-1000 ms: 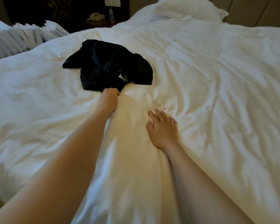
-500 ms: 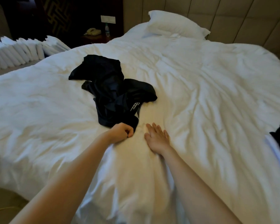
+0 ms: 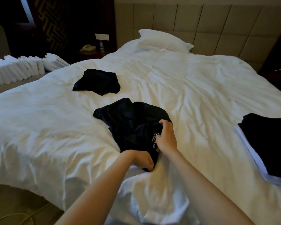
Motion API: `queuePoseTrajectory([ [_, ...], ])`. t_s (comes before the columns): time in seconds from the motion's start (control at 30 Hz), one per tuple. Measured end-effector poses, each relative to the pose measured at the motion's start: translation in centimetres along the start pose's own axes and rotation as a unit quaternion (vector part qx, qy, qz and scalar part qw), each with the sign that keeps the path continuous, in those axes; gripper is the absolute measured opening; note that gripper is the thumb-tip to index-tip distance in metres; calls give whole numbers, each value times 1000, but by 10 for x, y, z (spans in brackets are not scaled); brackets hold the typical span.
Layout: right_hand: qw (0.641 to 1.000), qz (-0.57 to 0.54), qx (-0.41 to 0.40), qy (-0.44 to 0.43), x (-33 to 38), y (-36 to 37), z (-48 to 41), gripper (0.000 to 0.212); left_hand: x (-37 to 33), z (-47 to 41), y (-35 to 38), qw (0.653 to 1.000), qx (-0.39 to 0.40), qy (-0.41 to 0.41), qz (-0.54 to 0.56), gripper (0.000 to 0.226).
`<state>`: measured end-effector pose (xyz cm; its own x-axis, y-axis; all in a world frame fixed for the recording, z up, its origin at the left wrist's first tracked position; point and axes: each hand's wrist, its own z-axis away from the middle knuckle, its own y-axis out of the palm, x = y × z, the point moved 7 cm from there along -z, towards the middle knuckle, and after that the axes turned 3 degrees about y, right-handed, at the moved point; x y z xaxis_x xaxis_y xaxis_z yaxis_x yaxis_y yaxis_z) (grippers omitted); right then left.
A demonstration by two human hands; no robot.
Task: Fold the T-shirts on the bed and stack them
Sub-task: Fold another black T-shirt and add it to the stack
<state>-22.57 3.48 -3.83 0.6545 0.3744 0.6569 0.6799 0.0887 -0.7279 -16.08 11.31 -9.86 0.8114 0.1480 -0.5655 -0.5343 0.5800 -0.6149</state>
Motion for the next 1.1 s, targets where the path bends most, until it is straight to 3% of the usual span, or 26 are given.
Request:
queuePoseTrajectory([
  [0.1,961,200,146,-118,12,18,13,72,-10,7,18,999,36,-11,-24,34],
  [0.2,921,286,240,-114,2,29,36,57,-17,20,27,999,31,8,9,32],
  [0.33,946,238,216,-46,-15,10,53,36,-18,35,22,994,-108,29,-5,30],
  [0.43,947,234,218,-23,-28,-9,64,23,-19,48,6,958,-282,47,4,25],
  [0.5,951,232,204,-20,-32,-20,78,22,-25,58,-4,932,-358,61,-19,39],
  [0.63,961,176,211,-29,-36,-30,114,20,-53,65,2,918,-343,50,-191,76],
  [0.77,971,86,221,21,-48,-53,133,17,-71,61,15,911,-271,1,-311,58],
  [0.93,972,6,230,39,-41,-91,152,27,-103,74,9,900,-317,17,-300,48],
  [1.1,973,78,208,62,-70,-134,165,24,-127,97,-21,880,-427,63,-195,34],
])
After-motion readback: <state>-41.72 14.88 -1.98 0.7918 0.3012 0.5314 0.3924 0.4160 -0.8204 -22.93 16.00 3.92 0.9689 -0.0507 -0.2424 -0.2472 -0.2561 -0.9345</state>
